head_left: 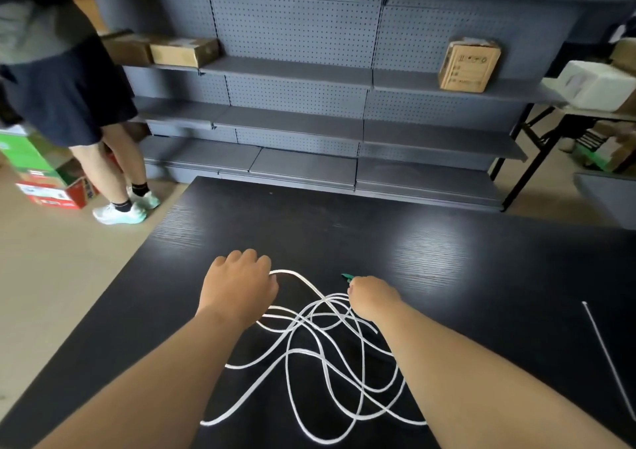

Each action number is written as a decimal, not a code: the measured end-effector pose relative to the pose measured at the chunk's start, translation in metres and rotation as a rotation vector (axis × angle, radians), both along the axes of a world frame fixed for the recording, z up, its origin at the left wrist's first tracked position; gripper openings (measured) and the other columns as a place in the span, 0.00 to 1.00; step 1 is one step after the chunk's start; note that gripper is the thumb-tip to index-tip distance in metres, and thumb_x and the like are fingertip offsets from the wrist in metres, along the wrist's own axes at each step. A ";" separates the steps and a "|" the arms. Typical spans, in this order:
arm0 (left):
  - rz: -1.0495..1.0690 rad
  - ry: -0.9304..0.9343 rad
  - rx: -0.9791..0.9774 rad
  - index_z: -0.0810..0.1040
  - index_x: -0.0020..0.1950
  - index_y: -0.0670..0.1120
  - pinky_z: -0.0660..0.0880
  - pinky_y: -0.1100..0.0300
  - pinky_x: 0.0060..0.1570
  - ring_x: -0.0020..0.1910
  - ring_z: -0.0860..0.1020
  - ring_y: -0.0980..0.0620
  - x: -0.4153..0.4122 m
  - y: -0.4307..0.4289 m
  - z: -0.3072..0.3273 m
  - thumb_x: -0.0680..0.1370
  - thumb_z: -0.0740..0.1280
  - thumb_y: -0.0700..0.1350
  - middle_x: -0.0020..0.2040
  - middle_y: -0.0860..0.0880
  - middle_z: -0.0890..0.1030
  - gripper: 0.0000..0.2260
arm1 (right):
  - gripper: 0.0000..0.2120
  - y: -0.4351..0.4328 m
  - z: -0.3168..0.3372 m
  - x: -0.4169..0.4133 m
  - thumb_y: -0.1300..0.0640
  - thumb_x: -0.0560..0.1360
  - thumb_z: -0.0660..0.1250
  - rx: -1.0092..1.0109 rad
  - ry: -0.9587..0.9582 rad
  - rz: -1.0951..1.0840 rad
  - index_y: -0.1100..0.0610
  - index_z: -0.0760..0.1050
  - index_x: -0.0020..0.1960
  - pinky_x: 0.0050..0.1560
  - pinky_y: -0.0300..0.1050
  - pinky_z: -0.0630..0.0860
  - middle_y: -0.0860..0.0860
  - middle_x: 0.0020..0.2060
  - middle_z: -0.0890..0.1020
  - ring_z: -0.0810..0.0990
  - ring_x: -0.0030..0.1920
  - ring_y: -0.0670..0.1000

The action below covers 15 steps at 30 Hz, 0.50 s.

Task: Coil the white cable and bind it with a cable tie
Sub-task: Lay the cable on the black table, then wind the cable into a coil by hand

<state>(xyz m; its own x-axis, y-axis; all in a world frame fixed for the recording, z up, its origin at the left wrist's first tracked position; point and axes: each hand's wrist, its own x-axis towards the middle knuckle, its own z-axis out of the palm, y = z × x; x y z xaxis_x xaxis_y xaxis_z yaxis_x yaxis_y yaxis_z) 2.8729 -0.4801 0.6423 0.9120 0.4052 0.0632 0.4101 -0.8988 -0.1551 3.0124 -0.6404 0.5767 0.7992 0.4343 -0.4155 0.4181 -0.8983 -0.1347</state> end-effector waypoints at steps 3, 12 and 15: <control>-0.018 0.006 -0.001 0.74 0.52 0.48 0.68 0.54 0.55 0.54 0.75 0.47 0.000 0.012 -0.002 0.79 0.54 0.52 0.52 0.49 0.77 0.13 | 0.16 0.006 -0.002 0.002 0.55 0.80 0.54 -0.025 0.042 -0.103 0.59 0.72 0.63 0.58 0.48 0.70 0.55 0.61 0.77 0.74 0.61 0.57; -0.070 -0.119 0.026 0.74 0.53 0.47 0.68 0.53 0.57 0.56 0.74 0.47 0.016 0.049 0.077 0.79 0.54 0.53 0.53 0.48 0.77 0.13 | 0.10 0.035 0.140 -0.007 0.61 0.77 0.61 0.574 -0.278 -0.168 0.62 0.81 0.46 0.53 0.48 0.75 0.58 0.50 0.83 0.79 0.50 0.58; -0.090 -0.234 0.060 0.75 0.51 0.46 0.69 0.53 0.53 0.53 0.75 0.46 0.022 0.056 0.132 0.78 0.55 0.51 0.51 0.47 0.77 0.12 | 0.06 0.046 0.216 -0.019 0.62 0.75 0.66 0.854 -0.418 -0.172 0.60 0.82 0.48 0.53 0.49 0.75 0.55 0.47 0.83 0.79 0.50 0.55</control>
<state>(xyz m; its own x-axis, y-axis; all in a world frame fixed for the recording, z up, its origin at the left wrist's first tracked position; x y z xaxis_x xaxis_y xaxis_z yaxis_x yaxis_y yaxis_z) 2.8946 -0.4239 0.7745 0.9020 0.3122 0.2982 0.3597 -0.9254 -0.1192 2.9929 -0.5944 0.7922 0.8919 0.3210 0.3185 0.4521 -0.6200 -0.6412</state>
